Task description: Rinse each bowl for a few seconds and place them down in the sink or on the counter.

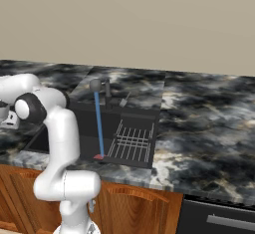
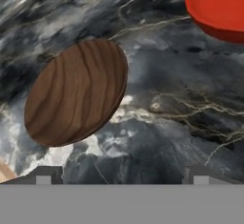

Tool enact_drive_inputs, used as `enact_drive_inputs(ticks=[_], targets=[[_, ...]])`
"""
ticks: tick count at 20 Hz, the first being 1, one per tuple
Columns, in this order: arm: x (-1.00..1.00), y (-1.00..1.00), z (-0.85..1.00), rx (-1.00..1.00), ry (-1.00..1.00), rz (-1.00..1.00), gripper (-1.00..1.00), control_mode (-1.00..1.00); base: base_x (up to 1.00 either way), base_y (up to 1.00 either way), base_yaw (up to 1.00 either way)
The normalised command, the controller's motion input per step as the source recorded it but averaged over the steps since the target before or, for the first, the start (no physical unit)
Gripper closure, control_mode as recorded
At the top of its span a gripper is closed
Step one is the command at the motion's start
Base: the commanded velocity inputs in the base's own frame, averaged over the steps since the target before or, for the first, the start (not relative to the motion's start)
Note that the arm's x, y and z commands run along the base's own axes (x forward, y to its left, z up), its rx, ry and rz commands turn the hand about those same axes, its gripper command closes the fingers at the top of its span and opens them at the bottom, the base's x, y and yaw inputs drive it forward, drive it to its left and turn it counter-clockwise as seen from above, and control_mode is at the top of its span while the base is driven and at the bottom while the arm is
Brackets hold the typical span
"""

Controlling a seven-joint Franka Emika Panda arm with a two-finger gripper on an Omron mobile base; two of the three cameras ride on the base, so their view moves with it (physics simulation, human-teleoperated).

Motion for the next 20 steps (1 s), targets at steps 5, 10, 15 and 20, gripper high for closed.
enact_drive_inputs(ticks=[5, 10, 15, 20], targets=[[0.05, 0.41, 0.23, -0.2, 0.03, 0.0, -1.0, -1.0, 0.0, 0.0, 0.0], [0.09, 0.39, 0.27, -0.18, 0.02, -0.01, -1.0, -1.0, 0.0, 0.0, 0.0], [0.12, 0.33, 0.2, -0.14, 0.0, -0.08, -1.0, -1.0, 0.0, 0.0, 0.0], [0.13, 0.15, 0.04, -0.06, 0.0, -0.2, -1.0, -1.0, 0.0, 0.0, 0.0]])
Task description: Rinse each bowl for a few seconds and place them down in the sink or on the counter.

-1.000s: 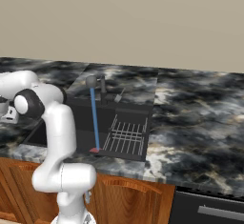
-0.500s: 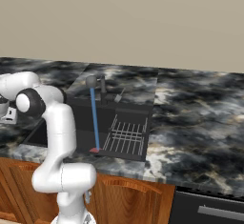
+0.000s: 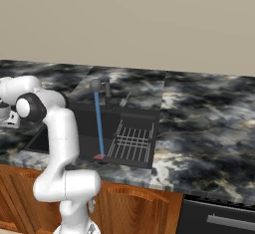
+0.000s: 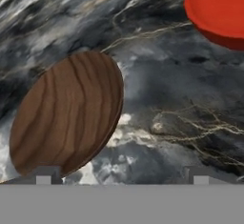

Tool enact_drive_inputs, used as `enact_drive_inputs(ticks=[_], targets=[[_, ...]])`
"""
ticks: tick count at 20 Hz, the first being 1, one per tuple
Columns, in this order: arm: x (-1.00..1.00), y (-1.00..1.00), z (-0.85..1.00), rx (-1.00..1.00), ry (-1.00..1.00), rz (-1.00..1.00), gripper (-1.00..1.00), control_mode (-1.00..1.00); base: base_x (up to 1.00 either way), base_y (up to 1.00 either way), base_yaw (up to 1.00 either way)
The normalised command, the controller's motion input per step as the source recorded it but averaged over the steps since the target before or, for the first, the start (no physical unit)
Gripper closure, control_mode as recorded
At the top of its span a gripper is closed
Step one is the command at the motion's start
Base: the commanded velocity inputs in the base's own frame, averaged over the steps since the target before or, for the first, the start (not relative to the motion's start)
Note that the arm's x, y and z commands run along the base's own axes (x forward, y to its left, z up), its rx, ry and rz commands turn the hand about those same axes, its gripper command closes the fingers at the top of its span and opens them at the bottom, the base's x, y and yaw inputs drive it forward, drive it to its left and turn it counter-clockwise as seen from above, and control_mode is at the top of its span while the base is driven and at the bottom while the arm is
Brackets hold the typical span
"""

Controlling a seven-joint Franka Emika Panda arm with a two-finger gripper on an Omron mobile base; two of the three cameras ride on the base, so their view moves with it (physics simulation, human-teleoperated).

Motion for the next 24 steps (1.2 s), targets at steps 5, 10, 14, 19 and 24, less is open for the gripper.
enact_drive_inputs(ticks=[5, 10, 14, 19, 24], targets=[[0.1, 0.16, 0.01, -0.04, 0.0, -0.2, -1.0, -1.0, 0.0, 0.0, 0.0], [0.09, 0.39, 0.0, -0.05, 0.0, -0.09, -1.0, -1.0, 0.0, 0.0, 0.0], [0.14, 0.51, 0.05, -0.1, 0.04, 0.0, -1.0, -1.0, 0.0, 0.0, 0.0], [0.17, 0.48, 0.05, -0.11, 0.07, 0.0, -1.0, -1.0, 0.0, 0.0, 0.0], [0.19, 0.42, 0.01, -0.13, 0.08, -0.01, -1.0, -1.0, 0.0, 0.0, 0.0]])
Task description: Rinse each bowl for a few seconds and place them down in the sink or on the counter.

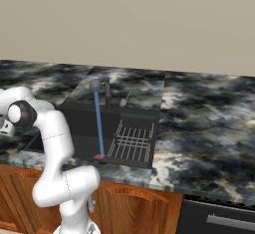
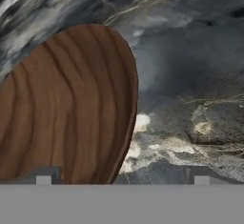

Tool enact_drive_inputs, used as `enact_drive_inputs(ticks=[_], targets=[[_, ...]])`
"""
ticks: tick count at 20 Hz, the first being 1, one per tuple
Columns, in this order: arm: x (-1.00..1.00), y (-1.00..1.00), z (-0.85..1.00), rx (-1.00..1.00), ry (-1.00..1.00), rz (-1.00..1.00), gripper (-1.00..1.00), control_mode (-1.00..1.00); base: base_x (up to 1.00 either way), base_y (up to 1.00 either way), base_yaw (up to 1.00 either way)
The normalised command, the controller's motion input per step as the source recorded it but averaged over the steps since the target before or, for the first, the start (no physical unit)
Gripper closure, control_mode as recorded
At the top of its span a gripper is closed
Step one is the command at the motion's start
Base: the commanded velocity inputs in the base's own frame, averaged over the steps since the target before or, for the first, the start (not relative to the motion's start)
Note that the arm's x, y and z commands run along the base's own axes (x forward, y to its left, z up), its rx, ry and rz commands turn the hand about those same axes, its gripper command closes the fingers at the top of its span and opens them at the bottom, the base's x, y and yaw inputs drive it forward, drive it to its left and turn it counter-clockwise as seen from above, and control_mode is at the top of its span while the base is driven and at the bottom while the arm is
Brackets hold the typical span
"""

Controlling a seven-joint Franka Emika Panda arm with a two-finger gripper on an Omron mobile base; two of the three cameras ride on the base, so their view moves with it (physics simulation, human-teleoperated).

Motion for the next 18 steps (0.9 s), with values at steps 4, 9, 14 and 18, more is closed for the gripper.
enact_drive_inputs(ticks=[4, 9, 14, 18], targets=[[0.19, 0.42, 0.0, -0.13, 0.09, -0.01, 1.0, -1.0, 0.0, 0.0, 0.0], [0.19, 0.42, 0.01, -0.13, 0.08, -0.01, 1.0, -1.0, 0.0, 0.0, 0.0], [0.13, 0.4, 0.0, -0.12, 0.08, -0.02, 1.0, -1.0, 0.0, 0.0, 0.0], [0.05, 0.36, 0.01, -0.12, 0.04, -0.03, 1.0, -1.0, 0.0, 0.0, 0.0]])
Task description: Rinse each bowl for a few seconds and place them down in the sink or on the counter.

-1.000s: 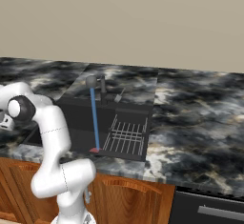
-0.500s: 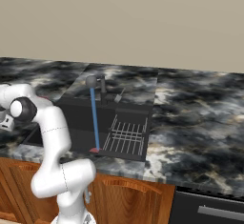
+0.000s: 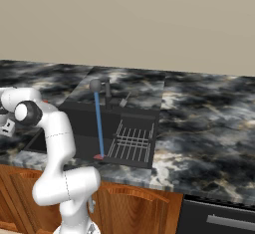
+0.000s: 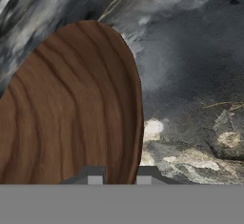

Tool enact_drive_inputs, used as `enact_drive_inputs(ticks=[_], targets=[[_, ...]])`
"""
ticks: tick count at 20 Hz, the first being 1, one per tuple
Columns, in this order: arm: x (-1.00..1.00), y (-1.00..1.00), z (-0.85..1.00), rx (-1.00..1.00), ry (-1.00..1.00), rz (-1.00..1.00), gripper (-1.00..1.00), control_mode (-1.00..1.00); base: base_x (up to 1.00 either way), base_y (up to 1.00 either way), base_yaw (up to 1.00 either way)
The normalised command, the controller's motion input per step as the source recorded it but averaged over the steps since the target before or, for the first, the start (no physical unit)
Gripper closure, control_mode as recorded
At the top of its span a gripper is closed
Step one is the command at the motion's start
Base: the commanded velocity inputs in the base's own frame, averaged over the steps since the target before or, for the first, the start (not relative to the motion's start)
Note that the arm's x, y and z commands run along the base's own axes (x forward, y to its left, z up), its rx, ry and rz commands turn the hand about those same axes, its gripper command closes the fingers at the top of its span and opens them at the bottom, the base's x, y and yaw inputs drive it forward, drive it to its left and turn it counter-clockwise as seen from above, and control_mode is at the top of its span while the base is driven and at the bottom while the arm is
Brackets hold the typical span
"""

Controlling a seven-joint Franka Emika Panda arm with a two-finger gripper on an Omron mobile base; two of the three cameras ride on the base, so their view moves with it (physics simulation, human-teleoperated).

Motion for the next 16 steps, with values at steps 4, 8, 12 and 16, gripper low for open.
enact_drive_inputs(ticks=[4, 8, 12, 16], targets=[[-0.02, 0.21, 0.15, -0.12, -0.01, -0.06, 1.0, -1.0, 0.0, 0.0, 0.0], [-0.13, 0.03, 0.29, -0.13, -0.08, -0.1, 1.0, -1.0, 0.0, 0.0, 0.0], [-0.13, -0.01, 0.3, -0.12, -0.07, -0.11, 1.0, -1.0, 0.0, 0.0, 0.0], [-0.15, -0.16, 0.37, -0.08, -0.04, -0.1, 1.0, -1.0, 0.0, 0.0, 0.0]])
